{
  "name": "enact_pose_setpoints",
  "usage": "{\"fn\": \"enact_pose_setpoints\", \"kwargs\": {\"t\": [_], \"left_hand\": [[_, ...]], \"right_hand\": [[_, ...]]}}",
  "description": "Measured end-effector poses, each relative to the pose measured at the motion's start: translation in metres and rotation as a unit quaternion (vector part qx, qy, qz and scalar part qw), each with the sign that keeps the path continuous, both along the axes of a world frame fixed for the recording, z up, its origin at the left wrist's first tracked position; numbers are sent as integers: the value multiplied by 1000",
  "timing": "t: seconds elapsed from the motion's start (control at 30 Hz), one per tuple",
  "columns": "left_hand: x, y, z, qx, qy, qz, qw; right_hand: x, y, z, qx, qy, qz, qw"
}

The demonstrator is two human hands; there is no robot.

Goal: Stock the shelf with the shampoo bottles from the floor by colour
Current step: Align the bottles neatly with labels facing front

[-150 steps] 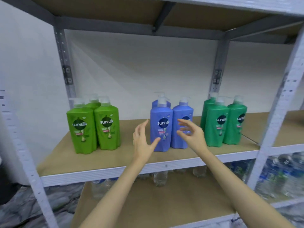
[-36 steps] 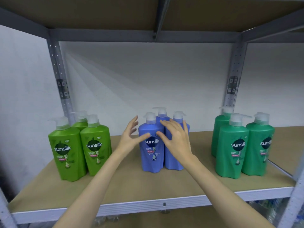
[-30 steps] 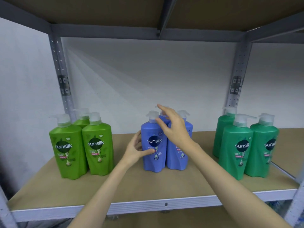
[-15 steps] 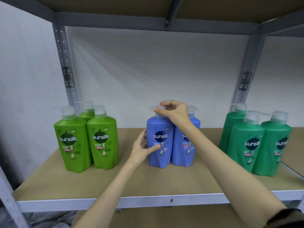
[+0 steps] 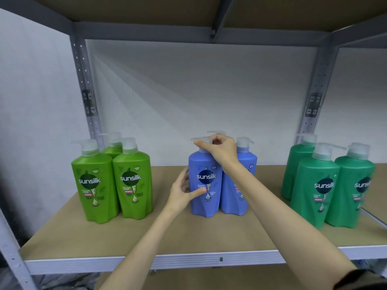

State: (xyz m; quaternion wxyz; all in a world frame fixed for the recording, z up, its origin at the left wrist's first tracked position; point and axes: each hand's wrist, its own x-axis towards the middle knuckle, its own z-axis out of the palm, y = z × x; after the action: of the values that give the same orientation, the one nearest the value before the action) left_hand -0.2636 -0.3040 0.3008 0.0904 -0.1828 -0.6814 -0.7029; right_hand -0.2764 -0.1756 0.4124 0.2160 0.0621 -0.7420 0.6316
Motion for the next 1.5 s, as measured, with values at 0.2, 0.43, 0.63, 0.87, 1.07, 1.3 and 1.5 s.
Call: {"fn": "enact_pose_setpoints", "kwargs": {"t": [0.2,0.43,0.63,0.87,1.07,1.3,1.5], "left_hand": [[0,0,0,4,5,-1,1000],[3,-2,4,-19,0,-8,1000],[19,-12,39,-30,71,163,984],[22,41,110,-161,297,187,922],[-5,101,125,-231,227,133,937],[-9,116,124,-240,164,174,941],[-7,112,121,-222,142,140,955]], "right_hand": [[0,-2,1,35,13,-31,999],[22,11,-10,50,36,19,998],[65,76,-45,-4,141,-73,987],[48,117,-79,33,-2,-27,999],[31,113,-95,-29,-45,69,996],[29,116,-97,-31,-49,83,995],[27,117,-100,-19,-50,77,996]]}}
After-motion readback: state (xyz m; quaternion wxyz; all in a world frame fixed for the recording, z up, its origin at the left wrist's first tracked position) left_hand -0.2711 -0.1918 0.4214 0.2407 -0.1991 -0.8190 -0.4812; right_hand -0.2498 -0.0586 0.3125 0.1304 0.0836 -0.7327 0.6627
